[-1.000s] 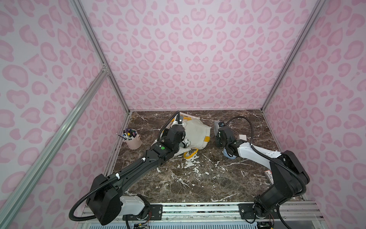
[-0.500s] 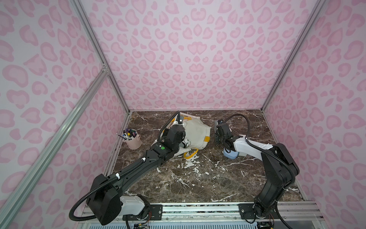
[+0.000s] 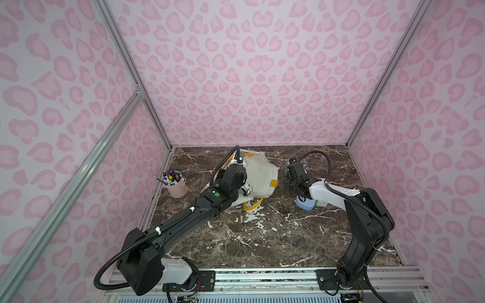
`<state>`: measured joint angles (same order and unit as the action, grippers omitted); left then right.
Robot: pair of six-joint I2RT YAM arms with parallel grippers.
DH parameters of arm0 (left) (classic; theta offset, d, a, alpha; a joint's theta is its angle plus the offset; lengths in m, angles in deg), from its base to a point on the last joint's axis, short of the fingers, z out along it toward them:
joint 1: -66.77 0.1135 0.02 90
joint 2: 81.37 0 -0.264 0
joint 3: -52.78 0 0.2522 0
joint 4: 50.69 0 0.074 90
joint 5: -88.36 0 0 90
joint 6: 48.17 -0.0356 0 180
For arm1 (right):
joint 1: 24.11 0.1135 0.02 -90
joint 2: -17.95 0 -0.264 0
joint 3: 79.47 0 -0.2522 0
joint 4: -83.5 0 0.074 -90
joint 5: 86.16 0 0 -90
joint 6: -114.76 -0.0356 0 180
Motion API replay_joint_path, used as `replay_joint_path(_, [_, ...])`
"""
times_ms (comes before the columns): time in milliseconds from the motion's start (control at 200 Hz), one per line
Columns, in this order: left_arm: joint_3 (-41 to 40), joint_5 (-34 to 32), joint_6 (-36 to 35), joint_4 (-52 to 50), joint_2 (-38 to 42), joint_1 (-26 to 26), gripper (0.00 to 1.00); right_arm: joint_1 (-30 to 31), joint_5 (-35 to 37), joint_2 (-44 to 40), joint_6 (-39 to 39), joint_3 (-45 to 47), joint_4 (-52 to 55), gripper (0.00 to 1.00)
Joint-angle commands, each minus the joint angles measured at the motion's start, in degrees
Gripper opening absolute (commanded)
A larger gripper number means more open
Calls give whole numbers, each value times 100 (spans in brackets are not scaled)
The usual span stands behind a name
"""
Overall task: Take the alarm clock out of the canvas bag
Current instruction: Place the alarm at the center of the board.
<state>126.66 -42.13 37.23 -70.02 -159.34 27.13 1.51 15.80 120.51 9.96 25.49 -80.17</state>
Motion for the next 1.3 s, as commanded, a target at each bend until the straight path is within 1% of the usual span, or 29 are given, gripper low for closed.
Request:
replay_joint_path(0, [96, 4, -45, 178, -31, 9, 3, -14, -69, 70, -64, 12, 70, 22])
replay_joint_path(140, [105, 17, -41, 195, -42, 13, 3, -23, -80, 83, -109, 28, 112, 29])
replay_joint_path(410, [114, 24, -32, 196, -42, 17, 3, -23, -107, 72, -119, 92, 124, 40])
replay_joint_path(550, [119, 32, -26, 184, -42, 10, 3, -23, -74, 54, -124, 113, 139, 50])
replay_joint_path(705, [121, 33, -24, 172, -34, 11, 3, -18, -46, -23, -139, 150, 136, 53])
replay_joint_path(1045, [96, 28, -2, 161, 6, 3, 3, -15, -37, -408, -221, 320, 26, 66])
replay_joint_path(1295, [130, 75, 13, 196, -31, 5, 3, 52, -82, -1024, -352, 655, -166, 68])
